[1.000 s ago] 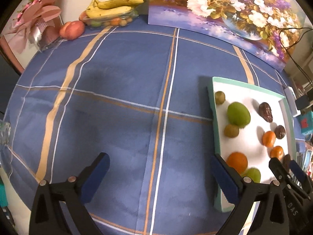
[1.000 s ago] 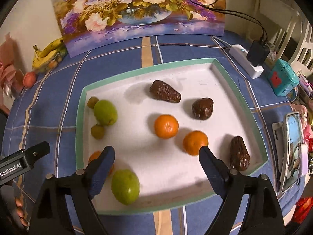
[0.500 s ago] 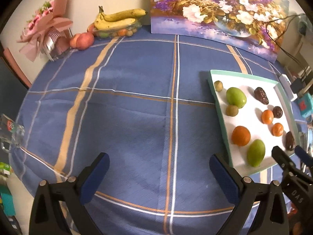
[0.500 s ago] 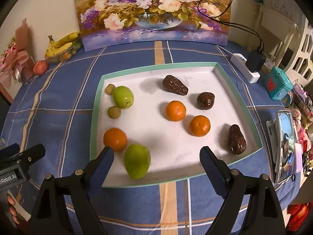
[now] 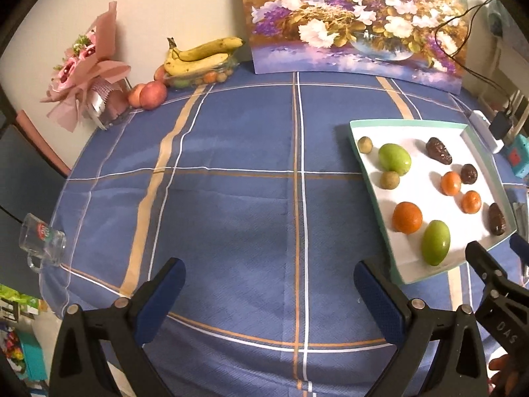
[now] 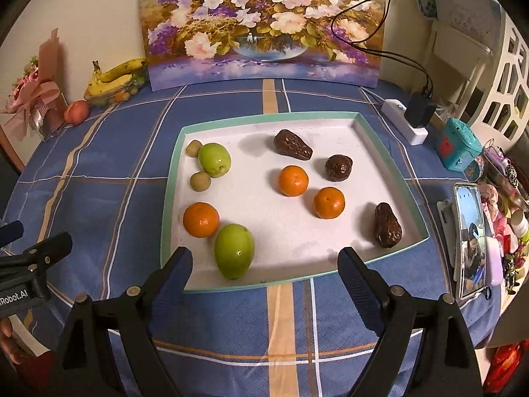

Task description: Organize fruits

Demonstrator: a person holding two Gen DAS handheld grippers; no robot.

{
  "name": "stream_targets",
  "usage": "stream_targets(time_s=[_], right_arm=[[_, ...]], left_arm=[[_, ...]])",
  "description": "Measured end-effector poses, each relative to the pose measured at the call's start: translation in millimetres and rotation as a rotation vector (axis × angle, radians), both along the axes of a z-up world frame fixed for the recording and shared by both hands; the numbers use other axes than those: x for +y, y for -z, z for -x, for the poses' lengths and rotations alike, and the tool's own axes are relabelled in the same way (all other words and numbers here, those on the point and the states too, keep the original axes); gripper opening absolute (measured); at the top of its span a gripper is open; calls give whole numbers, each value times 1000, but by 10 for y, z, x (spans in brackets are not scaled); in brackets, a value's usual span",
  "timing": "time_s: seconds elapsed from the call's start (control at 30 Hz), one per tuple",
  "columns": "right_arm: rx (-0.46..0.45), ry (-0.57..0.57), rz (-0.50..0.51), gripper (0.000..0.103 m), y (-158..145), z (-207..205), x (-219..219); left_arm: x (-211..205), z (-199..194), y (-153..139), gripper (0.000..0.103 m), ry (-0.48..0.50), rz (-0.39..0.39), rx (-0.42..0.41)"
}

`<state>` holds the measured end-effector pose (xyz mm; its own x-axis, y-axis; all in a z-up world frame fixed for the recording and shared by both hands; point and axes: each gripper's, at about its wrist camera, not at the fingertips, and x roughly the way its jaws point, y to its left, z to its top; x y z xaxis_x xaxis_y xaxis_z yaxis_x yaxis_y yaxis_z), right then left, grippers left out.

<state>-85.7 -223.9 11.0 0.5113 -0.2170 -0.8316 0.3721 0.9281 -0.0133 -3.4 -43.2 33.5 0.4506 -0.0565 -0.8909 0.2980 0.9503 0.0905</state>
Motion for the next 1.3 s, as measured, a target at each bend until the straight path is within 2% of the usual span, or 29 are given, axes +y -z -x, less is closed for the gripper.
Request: stream_targets(time_s=[0.17, 0.3, 0.6, 1.3], right_arm=[[1, -2, -5, 90, 7, -7, -5], [3, 0, -10, 90, 18, -5, -4], [10, -2, -22, 90, 55, -13, -11], [14, -5, -27, 90, 93, -16, -10]], left_arm=[[-6, 5, 16, 103, 4, -4, 14], [7, -17, 60, 103, -28, -36, 42], [26, -37, 117, 103, -45, -40, 73], [40, -43, 117, 103, -52, -44, 84]])
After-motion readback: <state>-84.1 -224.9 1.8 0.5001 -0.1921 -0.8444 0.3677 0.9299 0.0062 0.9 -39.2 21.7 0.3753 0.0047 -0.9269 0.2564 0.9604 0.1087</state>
